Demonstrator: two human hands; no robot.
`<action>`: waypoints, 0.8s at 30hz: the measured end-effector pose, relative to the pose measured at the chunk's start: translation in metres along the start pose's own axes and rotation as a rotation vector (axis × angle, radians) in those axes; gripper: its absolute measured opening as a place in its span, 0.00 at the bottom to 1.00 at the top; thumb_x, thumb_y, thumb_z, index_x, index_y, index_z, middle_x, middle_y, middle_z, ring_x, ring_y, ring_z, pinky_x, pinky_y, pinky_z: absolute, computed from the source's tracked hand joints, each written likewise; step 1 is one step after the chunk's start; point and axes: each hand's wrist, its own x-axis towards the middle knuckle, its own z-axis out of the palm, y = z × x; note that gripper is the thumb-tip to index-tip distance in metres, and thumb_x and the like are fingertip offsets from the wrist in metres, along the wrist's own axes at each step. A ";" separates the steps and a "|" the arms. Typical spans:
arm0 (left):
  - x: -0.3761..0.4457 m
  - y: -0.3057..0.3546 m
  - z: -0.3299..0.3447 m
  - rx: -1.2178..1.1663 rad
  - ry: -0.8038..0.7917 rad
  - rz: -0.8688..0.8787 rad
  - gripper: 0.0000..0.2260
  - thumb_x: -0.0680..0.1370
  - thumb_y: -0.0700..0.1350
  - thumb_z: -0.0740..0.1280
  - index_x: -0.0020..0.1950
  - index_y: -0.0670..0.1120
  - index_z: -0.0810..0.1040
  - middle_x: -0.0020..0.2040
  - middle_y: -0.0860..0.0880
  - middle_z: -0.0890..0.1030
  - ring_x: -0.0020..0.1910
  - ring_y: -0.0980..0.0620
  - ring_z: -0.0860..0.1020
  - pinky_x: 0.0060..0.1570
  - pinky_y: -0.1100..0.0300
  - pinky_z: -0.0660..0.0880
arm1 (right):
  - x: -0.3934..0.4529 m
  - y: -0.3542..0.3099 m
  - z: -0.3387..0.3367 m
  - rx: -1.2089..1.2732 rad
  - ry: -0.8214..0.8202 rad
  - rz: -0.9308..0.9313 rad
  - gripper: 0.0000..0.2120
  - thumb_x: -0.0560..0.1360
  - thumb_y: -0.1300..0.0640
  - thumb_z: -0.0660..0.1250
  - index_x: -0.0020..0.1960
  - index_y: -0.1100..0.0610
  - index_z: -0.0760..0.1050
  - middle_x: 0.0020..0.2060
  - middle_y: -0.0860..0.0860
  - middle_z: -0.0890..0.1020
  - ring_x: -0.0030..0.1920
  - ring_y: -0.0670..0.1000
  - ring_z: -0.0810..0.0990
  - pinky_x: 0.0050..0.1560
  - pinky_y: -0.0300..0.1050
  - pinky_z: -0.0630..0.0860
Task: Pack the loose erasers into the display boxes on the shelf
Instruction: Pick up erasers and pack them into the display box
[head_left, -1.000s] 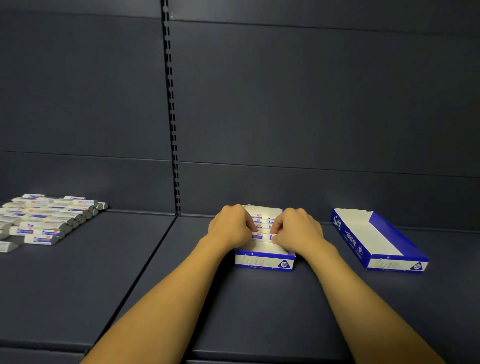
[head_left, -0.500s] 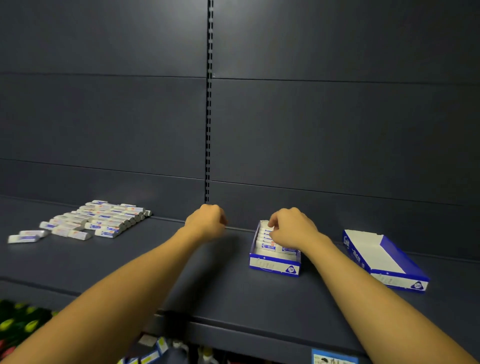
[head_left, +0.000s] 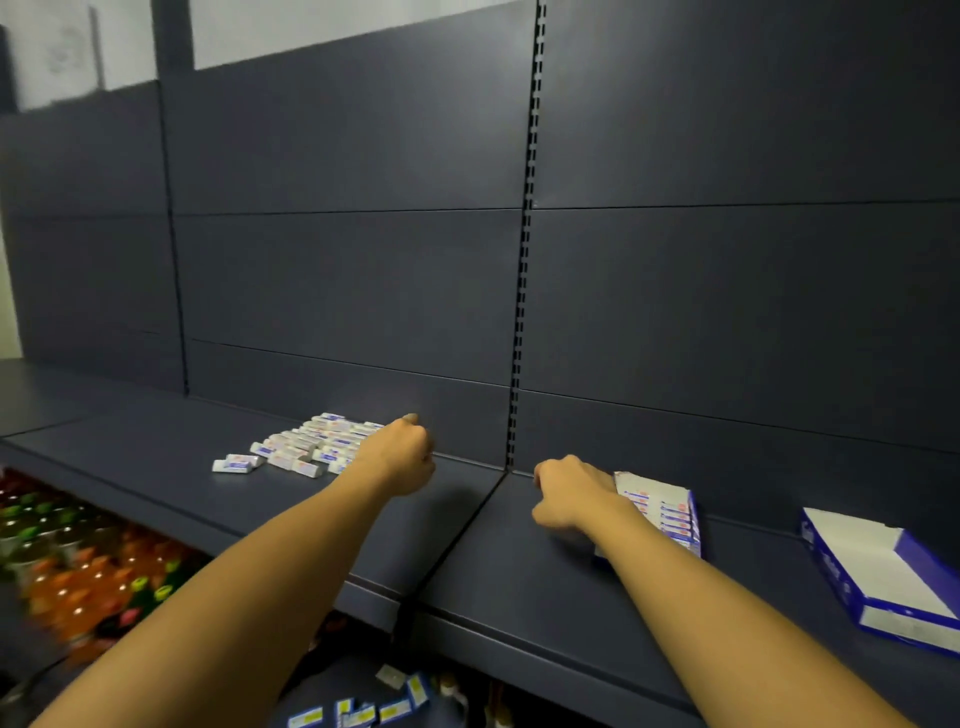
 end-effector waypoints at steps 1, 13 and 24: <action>-0.003 -0.008 -0.002 0.006 0.001 -0.005 0.12 0.78 0.45 0.62 0.55 0.45 0.82 0.56 0.45 0.74 0.54 0.41 0.79 0.52 0.49 0.77 | 0.001 -0.008 -0.001 0.000 0.006 -0.008 0.17 0.73 0.57 0.64 0.61 0.54 0.75 0.58 0.54 0.78 0.55 0.59 0.79 0.48 0.47 0.73; -0.037 -0.128 -0.015 0.034 -0.076 -0.056 0.15 0.80 0.47 0.63 0.66 0.51 0.79 0.68 0.47 0.76 0.66 0.45 0.75 0.61 0.52 0.73 | 0.013 -0.125 -0.012 0.018 0.012 -0.033 0.15 0.73 0.60 0.63 0.59 0.56 0.76 0.52 0.53 0.79 0.47 0.55 0.77 0.43 0.46 0.72; -0.046 -0.237 -0.025 0.056 -0.092 0.000 0.15 0.80 0.45 0.65 0.67 0.49 0.78 0.65 0.46 0.77 0.59 0.46 0.78 0.55 0.53 0.78 | 0.019 -0.234 -0.003 0.025 0.049 -0.008 0.05 0.74 0.60 0.62 0.50 0.56 0.71 0.47 0.53 0.74 0.45 0.56 0.74 0.43 0.46 0.70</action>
